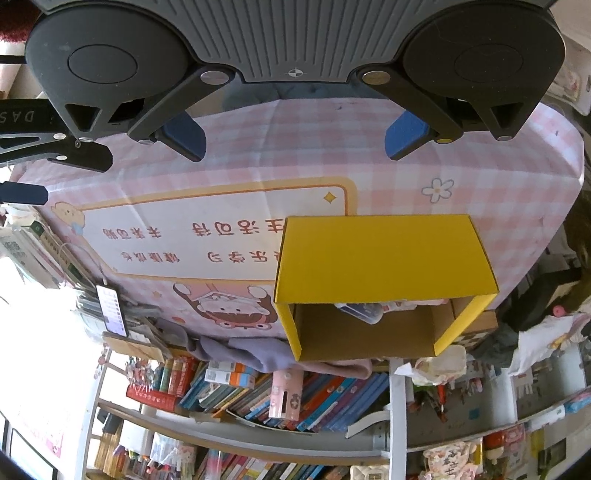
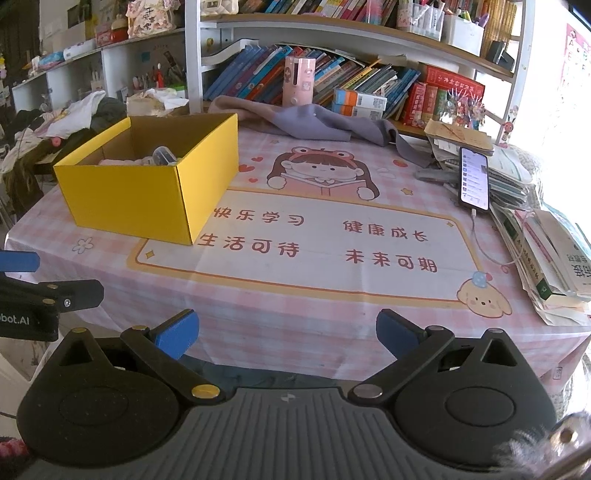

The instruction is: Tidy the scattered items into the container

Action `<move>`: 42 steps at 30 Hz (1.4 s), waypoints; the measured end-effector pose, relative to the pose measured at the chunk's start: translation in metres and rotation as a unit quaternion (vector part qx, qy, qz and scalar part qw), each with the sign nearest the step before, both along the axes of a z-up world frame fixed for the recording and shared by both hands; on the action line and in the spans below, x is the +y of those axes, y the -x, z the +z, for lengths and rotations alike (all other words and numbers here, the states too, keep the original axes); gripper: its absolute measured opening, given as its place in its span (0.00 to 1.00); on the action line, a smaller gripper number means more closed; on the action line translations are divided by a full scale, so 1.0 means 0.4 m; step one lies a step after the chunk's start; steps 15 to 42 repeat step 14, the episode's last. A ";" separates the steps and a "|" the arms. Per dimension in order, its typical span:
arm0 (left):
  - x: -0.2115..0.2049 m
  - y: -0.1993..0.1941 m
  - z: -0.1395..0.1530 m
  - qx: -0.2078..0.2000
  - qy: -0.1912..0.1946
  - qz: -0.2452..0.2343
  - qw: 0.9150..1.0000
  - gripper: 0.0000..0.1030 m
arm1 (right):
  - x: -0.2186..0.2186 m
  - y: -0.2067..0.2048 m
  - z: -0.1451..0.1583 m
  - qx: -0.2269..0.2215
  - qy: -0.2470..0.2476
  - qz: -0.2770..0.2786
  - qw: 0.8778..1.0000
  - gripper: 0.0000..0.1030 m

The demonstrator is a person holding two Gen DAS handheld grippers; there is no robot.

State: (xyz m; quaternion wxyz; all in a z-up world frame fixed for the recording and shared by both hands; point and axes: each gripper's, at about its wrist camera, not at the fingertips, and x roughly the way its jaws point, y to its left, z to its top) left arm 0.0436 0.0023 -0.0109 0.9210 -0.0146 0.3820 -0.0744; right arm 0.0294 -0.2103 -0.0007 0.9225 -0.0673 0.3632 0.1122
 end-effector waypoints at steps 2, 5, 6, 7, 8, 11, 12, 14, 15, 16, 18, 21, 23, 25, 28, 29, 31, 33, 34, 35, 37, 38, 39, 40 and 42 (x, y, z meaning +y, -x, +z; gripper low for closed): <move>0.003 0.000 -0.001 -0.001 0.002 0.000 1.000 1.00 | 0.004 0.000 0.001 0.000 0.000 0.000 1.000 1.00; 0.009 0.001 0.000 -0.007 0.009 -0.002 1.000 1.00 | 0.016 -0.004 0.002 0.002 0.001 0.003 1.000 1.00; 0.010 0.002 0.001 -0.010 0.013 -0.003 1.000 1.00 | 0.020 -0.006 0.003 0.002 0.002 0.004 1.000 1.00; 0.012 0.002 0.003 -0.013 0.015 -0.003 1.000 1.00 | 0.022 -0.009 0.003 0.002 0.002 0.004 1.000 1.00; 0.013 0.002 0.004 -0.015 0.017 -0.002 1.000 1.00 | 0.025 -0.011 0.004 0.002 0.003 0.005 1.000 1.00; 0.015 -0.004 0.004 -0.015 0.019 -0.001 1.000 1.00 | 0.026 -0.019 0.003 0.003 0.004 0.007 1.000 1.00; 0.016 -0.006 0.004 -0.016 0.020 -0.001 1.000 1.00 | 0.026 -0.018 0.003 0.003 0.004 0.006 1.000 1.00; 0.015 -0.010 0.004 -0.016 0.018 -0.002 1.000 1.00 | 0.027 -0.018 0.003 0.003 0.004 0.006 1.000 1.00; 0.015 -0.010 0.004 -0.016 0.018 -0.002 1.000 1.00 | 0.027 -0.018 0.003 0.003 0.004 0.006 1.000 1.00; 0.015 -0.010 0.004 -0.016 0.018 -0.002 1.000 1.00 | 0.027 -0.018 0.003 0.003 0.004 0.006 1.000 1.00; 0.015 -0.010 0.004 -0.016 0.018 -0.002 1.000 1.00 | 0.027 -0.018 0.003 0.003 0.004 0.006 1.000 1.00; 0.015 -0.010 0.004 -0.016 0.018 -0.002 1.000 1.00 | 0.027 -0.018 0.003 0.003 0.004 0.006 1.000 1.00; 0.015 -0.010 0.004 -0.016 0.018 -0.002 1.000 1.00 | 0.027 -0.018 0.003 0.003 0.004 0.006 1.000 1.00; 0.015 -0.010 0.004 -0.016 0.018 -0.002 1.000 1.00 | 0.027 -0.018 0.003 0.003 0.004 0.006 1.000 1.00; 0.015 -0.010 0.004 -0.016 0.018 -0.002 1.000 1.00 | 0.027 -0.018 0.003 0.003 0.004 0.006 1.000 1.00; 0.015 -0.010 0.004 -0.016 0.018 -0.002 1.000 1.00 | 0.027 -0.018 0.003 0.003 0.004 0.006 1.000 1.00; 0.015 -0.010 0.004 -0.016 0.018 -0.002 1.000 1.00 | 0.027 -0.018 0.003 0.003 0.004 0.006 1.000 1.00; 0.015 -0.010 0.004 -0.016 0.018 -0.002 1.000 1.00 | 0.027 -0.018 0.003 0.003 0.004 0.006 1.000 1.00; 0.015 -0.010 0.004 -0.016 0.018 -0.002 1.000 1.00 | 0.027 -0.018 0.003 0.003 0.004 0.006 1.000 1.00; 0.015 -0.010 0.004 -0.016 0.018 -0.002 1.000 1.00 | 0.027 -0.018 0.003 0.003 0.004 0.006 1.000 1.00; 0.015 -0.010 0.004 -0.016 0.018 -0.002 1.000 1.00 | 0.027 -0.018 0.003 0.003 0.004 0.006 1.000 1.00; 0.015 -0.010 0.004 -0.016 0.018 -0.002 1.000 1.00 | 0.027 -0.018 0.003 0.003 0.004 0.006 1.000 1.00; 0.015 -0.010 0.004 -0.016 0.018 -0.002 1.000 1.00 | 0.027 -0.018 0.003 0.003 0.004 0.006 1.000 1.00; 0.015 -0.010 0.004 -0.016 0.018 -0.002 1.000 1.00 | 0.027 -0.018 0.003 0.003 0.004 0.006 1.000 1.00; 0.015 -0.010 0.004 -0.016 0.018 -0.002 1.000 1.00 | 0.027 -0.018 0.003 0.003 0.004 0.006 1.000 1.00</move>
